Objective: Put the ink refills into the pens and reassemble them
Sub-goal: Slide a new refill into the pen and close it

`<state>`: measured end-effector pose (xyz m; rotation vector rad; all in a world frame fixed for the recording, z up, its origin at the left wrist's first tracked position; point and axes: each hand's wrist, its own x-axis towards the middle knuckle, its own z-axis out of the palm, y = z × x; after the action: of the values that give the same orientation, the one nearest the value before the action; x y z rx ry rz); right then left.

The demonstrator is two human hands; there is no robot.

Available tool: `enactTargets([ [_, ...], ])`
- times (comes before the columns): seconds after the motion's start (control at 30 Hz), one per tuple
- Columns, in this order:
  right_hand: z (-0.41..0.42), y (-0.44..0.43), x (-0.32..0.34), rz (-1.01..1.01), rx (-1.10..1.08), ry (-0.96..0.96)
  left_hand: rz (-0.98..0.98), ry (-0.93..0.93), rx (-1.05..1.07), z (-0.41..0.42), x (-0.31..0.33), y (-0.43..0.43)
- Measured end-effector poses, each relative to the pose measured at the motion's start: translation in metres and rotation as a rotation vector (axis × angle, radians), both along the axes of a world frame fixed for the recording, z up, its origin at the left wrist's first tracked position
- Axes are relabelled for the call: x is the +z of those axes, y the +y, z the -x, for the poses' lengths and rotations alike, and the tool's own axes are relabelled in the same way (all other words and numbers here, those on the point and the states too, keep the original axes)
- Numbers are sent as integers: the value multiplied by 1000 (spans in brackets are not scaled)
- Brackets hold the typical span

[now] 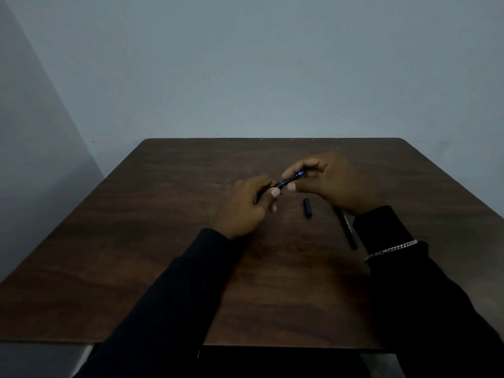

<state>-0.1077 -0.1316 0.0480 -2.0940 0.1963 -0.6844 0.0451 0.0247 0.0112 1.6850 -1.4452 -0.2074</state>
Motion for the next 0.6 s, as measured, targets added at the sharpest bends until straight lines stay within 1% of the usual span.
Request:
enactTargets([
  [0.1,-1,2,0,-51,-24,10,37,-28,-20,0,0,0],
  [0.17,-1,5,1,-49,-40,35,38,-28,-21,-1,-2,-1],
  [0.27,-3,8,0,137,-141,100,16,-46,-24,-1,-3,-1],
  [0.33,-2,8,0,215,-180,109,25,-55,-30,0,-3,-1],
  [0.4,-1,6,0,187,-169,82,29,-53,-27,0,-1,0],
  [0.5,0,3,1,3,-27,85,18,-60,-19,2,1,1],
  [0.53,0,2,0,-20,3,76,10,-56,-17,3,1,1],
  [0.6,0,0,0,11,7,61,-2,-46,-15,4,2,2],
])
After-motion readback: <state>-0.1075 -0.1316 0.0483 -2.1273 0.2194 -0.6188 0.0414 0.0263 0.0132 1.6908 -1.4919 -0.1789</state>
